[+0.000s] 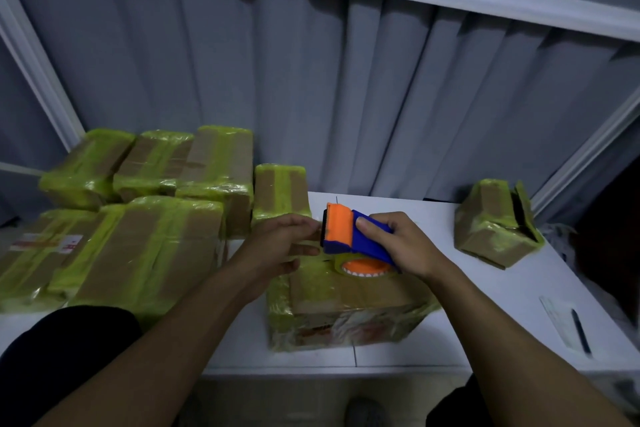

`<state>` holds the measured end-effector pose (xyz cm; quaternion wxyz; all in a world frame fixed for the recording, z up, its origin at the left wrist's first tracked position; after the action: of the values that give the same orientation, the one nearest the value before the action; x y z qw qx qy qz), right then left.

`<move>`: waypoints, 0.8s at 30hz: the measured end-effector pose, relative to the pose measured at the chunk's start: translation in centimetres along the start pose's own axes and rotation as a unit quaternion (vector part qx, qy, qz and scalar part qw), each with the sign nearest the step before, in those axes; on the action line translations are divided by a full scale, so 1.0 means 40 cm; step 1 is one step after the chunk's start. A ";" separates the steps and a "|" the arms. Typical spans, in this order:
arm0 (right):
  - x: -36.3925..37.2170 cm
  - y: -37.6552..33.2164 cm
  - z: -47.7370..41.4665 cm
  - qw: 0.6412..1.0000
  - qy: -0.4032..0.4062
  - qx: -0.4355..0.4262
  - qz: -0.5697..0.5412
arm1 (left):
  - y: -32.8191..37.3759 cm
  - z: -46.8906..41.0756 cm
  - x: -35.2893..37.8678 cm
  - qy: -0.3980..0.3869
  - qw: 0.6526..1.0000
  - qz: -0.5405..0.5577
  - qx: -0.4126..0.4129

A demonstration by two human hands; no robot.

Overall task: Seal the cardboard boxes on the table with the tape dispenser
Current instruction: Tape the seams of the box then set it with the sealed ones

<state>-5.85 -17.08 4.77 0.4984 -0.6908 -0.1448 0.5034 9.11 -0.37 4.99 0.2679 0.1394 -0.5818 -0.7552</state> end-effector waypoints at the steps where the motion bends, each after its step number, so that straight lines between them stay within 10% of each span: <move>1: 0.001 0.001 -0.001 1.000 -0.001 -0.003 0.001 | 0.004 -0.001 -0.002 -0.001 1.000 -0.001 0.000; 24: 0.021 -0.074 -0.042 0.989 0.001 0.028 0.147 | 0.025 0.001 -0.119 0.062 0.996 -0.061 -0.002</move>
<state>-3.18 -16.03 6.80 0.4380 -0.6908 -0.0273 0.5747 13.21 2.19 5.46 0.2571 0.2211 -0.5527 -0.7613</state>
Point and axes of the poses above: each hand's wrist, its own z-axis away from the middle knuckle, its own x-axis out of the palm, y = z × x, the point moved 2 cm from there along -z, towards the middle knuckle, and after that the axes turned 3 degrees about x, right-handed, at the moved point
